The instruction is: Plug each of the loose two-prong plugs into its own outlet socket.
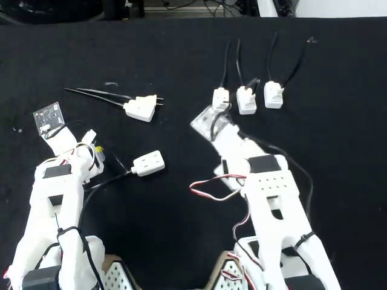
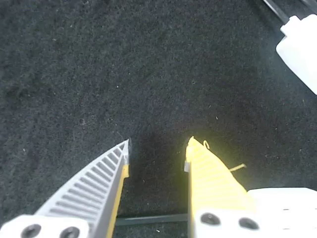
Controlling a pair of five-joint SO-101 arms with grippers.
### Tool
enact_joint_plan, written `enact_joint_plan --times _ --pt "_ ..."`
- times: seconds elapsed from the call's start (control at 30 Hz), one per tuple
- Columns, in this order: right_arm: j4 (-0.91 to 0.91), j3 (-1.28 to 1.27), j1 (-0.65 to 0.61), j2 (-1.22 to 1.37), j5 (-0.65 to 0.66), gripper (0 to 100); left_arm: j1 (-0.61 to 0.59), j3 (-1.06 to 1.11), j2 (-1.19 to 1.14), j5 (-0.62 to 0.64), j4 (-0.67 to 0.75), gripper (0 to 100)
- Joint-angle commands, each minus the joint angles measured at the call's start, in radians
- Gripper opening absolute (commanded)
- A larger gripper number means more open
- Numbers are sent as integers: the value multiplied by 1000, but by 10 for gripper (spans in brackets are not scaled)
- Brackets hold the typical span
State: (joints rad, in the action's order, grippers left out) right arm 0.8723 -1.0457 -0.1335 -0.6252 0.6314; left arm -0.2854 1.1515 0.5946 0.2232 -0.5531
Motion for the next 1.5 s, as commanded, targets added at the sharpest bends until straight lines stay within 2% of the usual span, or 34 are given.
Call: enact_joint_plan --times 0.0,0.13,0.5,0.8,0.97,1.03,1.07,1.17,1.23,1.27,1.47 --pt "-137 -28 -20 -27 -44 326 4 -12 31 -6 17 188" --pt "-230 -90 -18 -27 -44 342 4 -12 31 -8 17 188" --pt "-233 -81 -17 5 -51 342 4 -12 29 -9 17 188" --pt "-178 131 -21 394 -52 342 4 -10 28 -11 17 188" --pt "-167 209 -17 513 -52 342 4 -10 28 -11 17 188" --pt "-158 213 -17 516 -51 296 4 -13 28 -11 17 188" --pt "-157 213 -17 513 -51 241 4 -13 28 -11 17 188" --pt "-157 213 -17 513 -51 5 4 -13 28 -11 17 188" --pt "-155 208 -17 513 -51 41 4 -13 28 -11 17 188" --pt "-157 203 -17 512 -51 11 4 -13 28 -11 17 188" --pt "-149 101 -61 341 -41 11 4 -13 28 -11 17 188"
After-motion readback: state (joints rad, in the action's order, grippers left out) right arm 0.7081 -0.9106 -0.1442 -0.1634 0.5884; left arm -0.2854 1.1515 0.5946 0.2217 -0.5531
